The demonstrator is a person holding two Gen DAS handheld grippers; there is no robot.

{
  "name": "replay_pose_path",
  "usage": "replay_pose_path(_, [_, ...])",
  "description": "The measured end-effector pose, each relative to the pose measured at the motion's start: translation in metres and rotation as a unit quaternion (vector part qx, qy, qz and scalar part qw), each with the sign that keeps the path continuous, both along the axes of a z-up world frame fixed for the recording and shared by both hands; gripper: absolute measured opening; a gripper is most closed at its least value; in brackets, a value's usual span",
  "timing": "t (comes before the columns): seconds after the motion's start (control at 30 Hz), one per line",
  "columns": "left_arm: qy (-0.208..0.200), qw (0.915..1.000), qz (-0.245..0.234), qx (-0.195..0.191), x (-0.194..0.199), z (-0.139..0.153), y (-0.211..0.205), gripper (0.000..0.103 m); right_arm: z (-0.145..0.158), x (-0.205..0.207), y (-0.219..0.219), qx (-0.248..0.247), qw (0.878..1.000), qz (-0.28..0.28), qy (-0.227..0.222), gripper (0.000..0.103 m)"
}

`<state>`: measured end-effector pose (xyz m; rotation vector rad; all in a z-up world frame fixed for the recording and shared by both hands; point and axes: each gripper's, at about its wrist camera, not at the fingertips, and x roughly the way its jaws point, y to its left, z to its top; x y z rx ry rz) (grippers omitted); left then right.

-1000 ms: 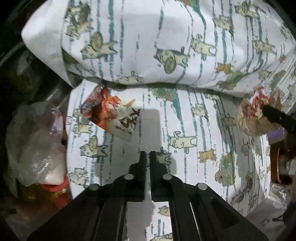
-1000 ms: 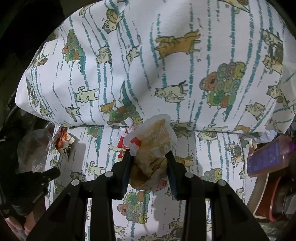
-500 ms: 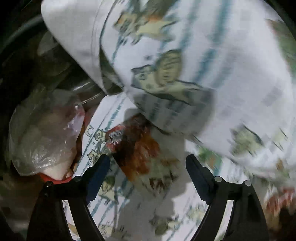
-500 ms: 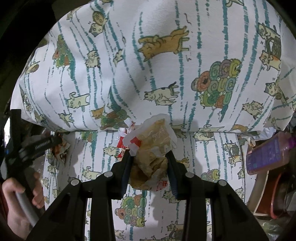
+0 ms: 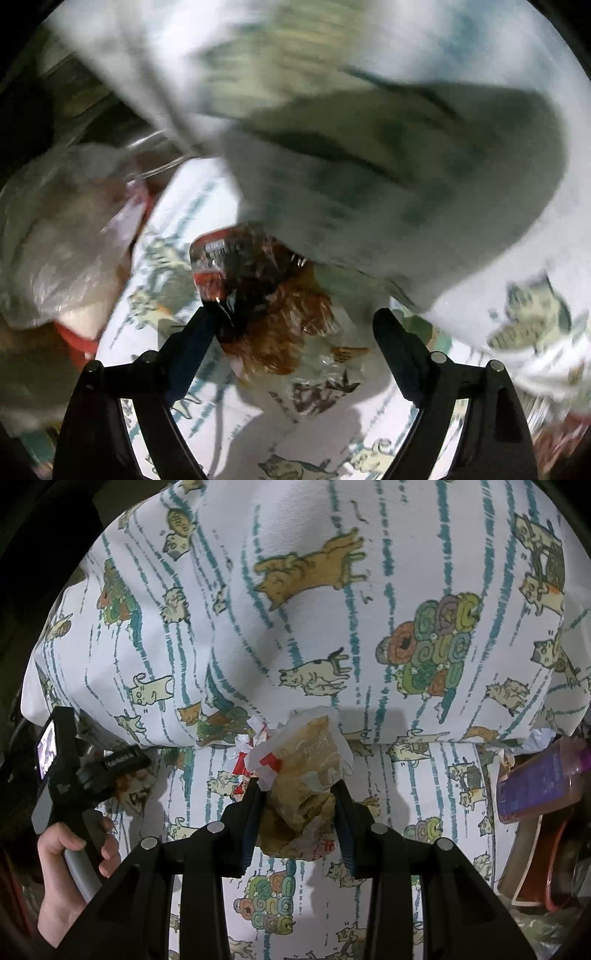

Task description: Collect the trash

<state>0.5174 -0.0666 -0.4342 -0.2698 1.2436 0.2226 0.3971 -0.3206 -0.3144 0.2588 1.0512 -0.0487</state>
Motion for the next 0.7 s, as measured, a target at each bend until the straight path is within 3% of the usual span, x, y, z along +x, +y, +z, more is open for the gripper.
replay_pose_path(0.2, [0.012,0.9960,-0.079,0.039,-0.012,-0.002,-0.027,0.084,0.002,-0.002,-0.001,-0.003,1.000,0.000,-0.002,0.036])
replay_pose_path(0.37, [0.020,0.9878,-0.150,0.036,-0.030,0.000,-0.040,0.076,0.003,-0.004,-0.001,-0.015,1.000,0.003,-0.002,0.036])
replay_pose_path(0.5, [0.039,0.9741,-0.223,0.011,-0.050,0.004,-0.044,0.072,0.005,-0.006,-0.003,-0.019,1.000,0.004,-0.005,0.036])
replay_pose_path(0.63, [0.058,0.9664,-0.247,-0.042,-0.079,0.005,-0.044,0.068,0.006,-0.009,-0.001,-0.029,0.999,0.010,-0.008,0.036])
replay_pose_path(0.7, [0.062,0.9653,-0.248,-0.051,-0.086,0.006,-0.043,0.064,0.006,-0.010,0.002,-0.034,0.999,0.013,-0.008,0.036])
